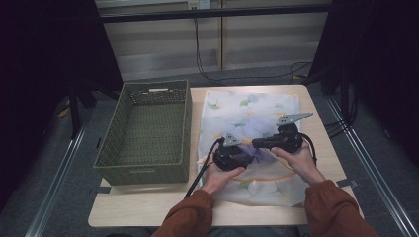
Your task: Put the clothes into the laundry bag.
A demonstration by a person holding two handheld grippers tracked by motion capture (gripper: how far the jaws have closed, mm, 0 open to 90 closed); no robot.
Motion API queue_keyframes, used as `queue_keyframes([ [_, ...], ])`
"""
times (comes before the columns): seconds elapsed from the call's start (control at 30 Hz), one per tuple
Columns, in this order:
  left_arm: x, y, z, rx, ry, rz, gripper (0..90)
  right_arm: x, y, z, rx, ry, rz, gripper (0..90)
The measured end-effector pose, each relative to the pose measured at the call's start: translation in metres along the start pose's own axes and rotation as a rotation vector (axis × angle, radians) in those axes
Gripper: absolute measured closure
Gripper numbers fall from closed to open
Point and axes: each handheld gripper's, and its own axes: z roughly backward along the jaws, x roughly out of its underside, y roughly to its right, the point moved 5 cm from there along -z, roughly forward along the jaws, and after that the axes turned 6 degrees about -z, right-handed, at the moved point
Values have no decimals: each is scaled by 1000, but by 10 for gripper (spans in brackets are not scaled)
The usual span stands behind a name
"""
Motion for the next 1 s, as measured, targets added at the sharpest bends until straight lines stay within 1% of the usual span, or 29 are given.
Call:
queue_keyframes([
  [0.03, 2, 0, -1, 4, -10, -6, 421, 0, 0, 0, 0, 0, 0, 882],
  [0.13, 5, 4, -8, 18, -15, -5, 338, 1, 0, -2, -2, -12, 3, 882],
  [0.17, 6, 5, -10, 25, -14, -13, 317, 2, 0, -3, 1, -31, 16, 881],
  [0.2, 6, 6, -11, 29, -15, -17, 317, 2, 0, -3, 1, -31, 16, 881],
  [0.27, 8, 6, -14, 19, -33, -26, 299, 4, 1, -4, -1, -34, 13, 881],
  [0.3, 9, 6, -15, 11, -42, -29, 330, 4, 2, -4, -1, -35, 13, 881],
  [0.33, 9, 5, -16, 14, -44, -30, 373, 4, 2, -4, -4, -34, 13, 882],
  [0.37, 9, 4, -17, -11, -47, -37, 432, 4, 2, -3, -3, -32, 11, 882],
  [0.4, 9, 1, -17, -54, -77, -55, 553, 4, 2, -2, -3, -32, 9, 882],
  [0.43, 9, 1, -18, -58, -79, -46, 636, 4, 3, -2, -4, -32, 9, 882],
  [0.47, 9, -1, -19, -54, -88, -36, 699, 4, 3, -2, -4, -30, 10, 882],
  [0.5, 9, -4, -19, -73, -98, -33, 840, 5, 3, -3, -7, -35, 8, 882],
  [0.53, 7, -5, -20, -71, -88, -17, 840, 5, 3, -3, -7, -35, 8, 882],
  [0.57, 6, -7, -20, -69, -90, -10, 886, 5, 2, -3, -7, -37, 6, 882],
  [0.63, 2, -9, -22, -79, -71, 25, 898, 5, 1, -4, -9, -36, 8, 882],
  [0.67, 1, -10, -23, -86, -68, 25, 899, 5, 1, -4, -11, -36, 15, 882],
  [0.73, -3, -12, -23, -96, -48, 40, 899, 4, -1, -3, -16, -34, 15, 882],
  [0.8, -7, -12, -22, -125, -21, 65, 899, 3, -3, -3, -24, -29, 13, 882],
  [0.87, -9, -14, -22, -146, -17, 70, 899, 2, -5, -2, -38, -21, 21, 882],
  [0.9, -10, -15, -22, -154, -5, 85, 897, 1, -8, -1, -57, -17, 29, 882],
  [0.93, -9, -16, -22, -151, -12, 85, 895, 1, -10, -1, -71, -21, 41, 883],
  [0.97, -7, -17, -23, -145, -23, 87, 891, 1, -10, -1, -72, -21, 43, 883],
  [1.0, -6, -16, -23, -131, -31, 81, 869, 1, -10, -2, -68, -24, 44, 883],
])
